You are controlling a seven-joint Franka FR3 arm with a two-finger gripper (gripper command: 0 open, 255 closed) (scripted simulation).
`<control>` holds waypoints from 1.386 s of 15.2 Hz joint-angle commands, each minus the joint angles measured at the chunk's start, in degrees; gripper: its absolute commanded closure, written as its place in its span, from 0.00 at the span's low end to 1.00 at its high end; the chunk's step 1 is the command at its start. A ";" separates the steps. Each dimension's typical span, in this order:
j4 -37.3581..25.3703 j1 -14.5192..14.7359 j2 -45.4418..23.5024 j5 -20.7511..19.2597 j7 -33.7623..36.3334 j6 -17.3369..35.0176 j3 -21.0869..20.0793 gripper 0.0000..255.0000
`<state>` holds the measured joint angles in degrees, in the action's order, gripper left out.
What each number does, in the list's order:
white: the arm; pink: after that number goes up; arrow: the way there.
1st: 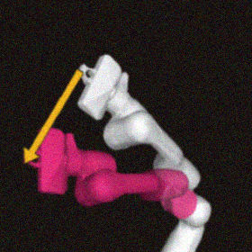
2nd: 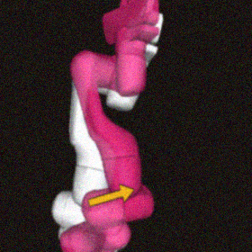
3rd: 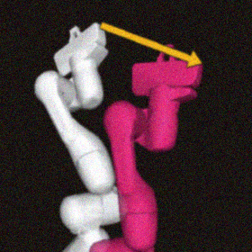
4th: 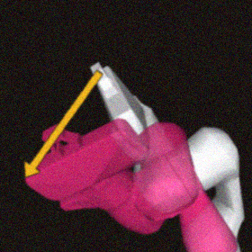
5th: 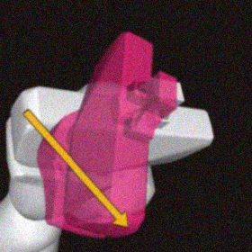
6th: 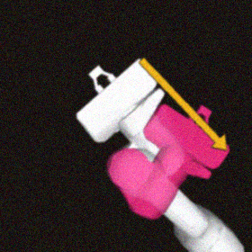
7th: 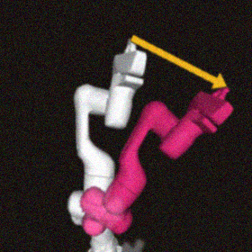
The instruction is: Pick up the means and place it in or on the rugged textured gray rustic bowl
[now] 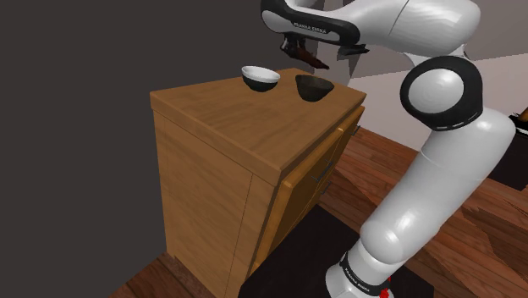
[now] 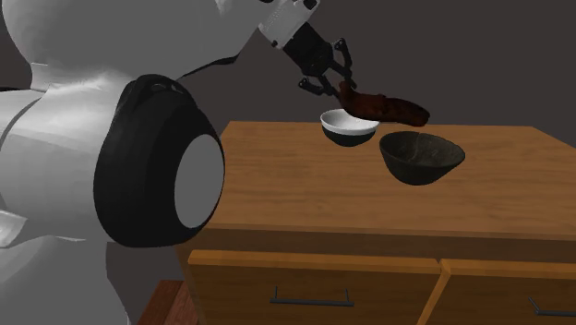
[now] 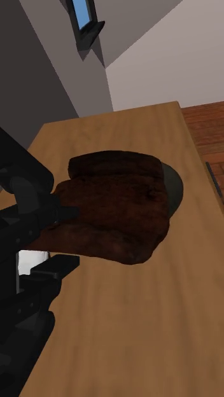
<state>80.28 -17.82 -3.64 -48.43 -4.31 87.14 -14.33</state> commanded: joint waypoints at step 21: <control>10.39 -6.72 -0.33 0.40 -0.01 16.00 5.14 1.00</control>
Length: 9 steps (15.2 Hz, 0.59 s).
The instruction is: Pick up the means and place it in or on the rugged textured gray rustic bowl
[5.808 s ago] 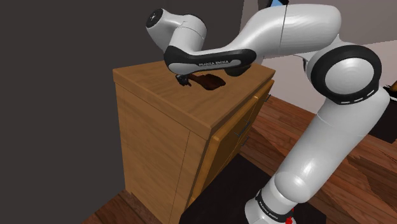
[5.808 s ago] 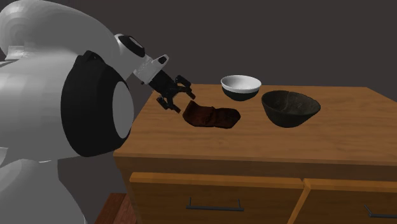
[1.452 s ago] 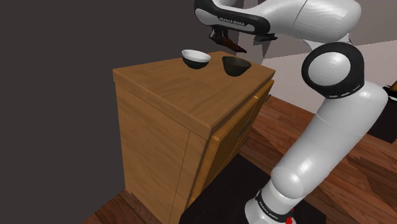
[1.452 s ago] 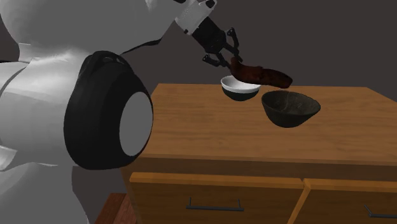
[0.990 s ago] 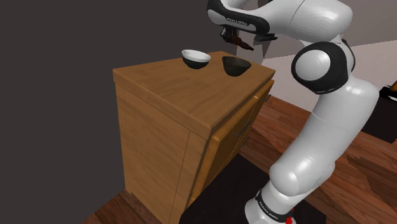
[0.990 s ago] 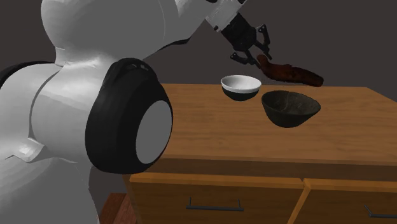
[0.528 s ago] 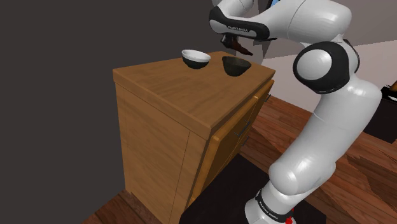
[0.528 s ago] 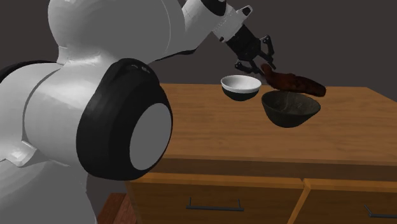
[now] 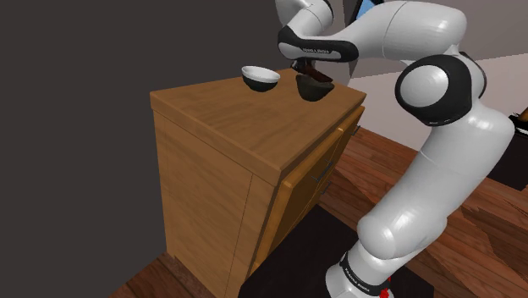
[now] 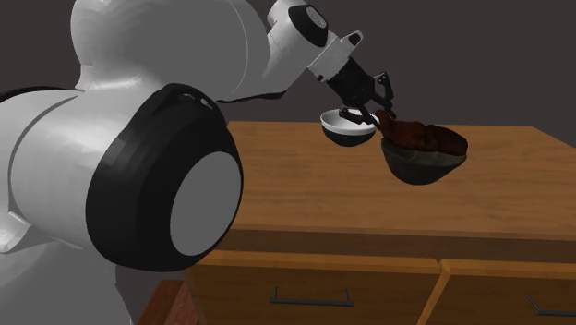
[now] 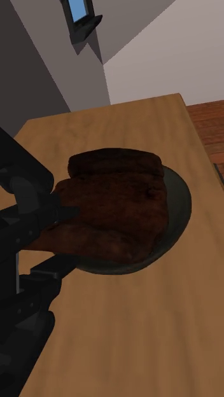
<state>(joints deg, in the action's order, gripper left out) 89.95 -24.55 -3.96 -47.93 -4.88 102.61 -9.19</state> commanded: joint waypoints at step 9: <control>2.87 -0.15 0.24 -0.40 1.87 1.95 0.06 1.00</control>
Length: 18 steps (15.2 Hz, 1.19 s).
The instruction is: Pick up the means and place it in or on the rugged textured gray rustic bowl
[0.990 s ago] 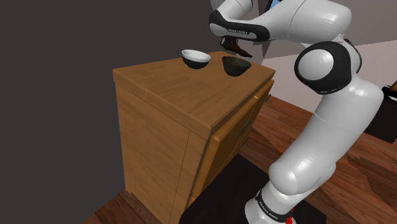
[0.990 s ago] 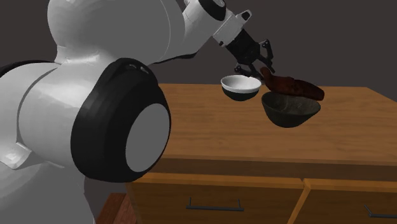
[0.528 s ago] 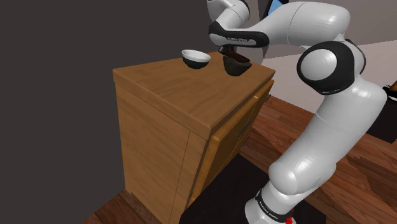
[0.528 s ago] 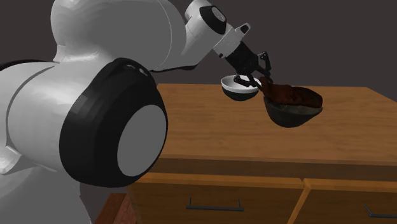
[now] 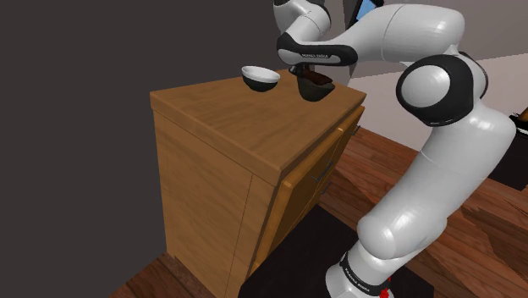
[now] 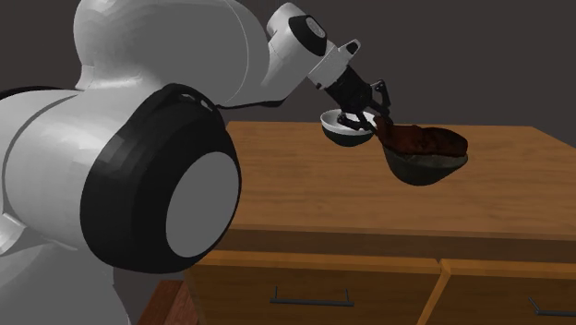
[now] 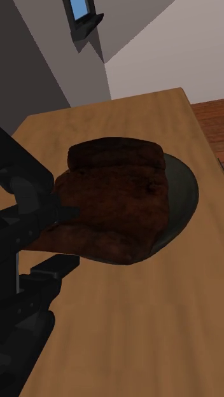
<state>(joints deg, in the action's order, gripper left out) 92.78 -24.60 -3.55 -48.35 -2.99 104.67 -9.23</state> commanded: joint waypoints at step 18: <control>-4.07 2.24 0.44 0.45 -0.61 -6.46 -1.92 0.00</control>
<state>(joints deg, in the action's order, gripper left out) 88.72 -22.36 -3.13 -47.91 -3.58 98.23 -11.14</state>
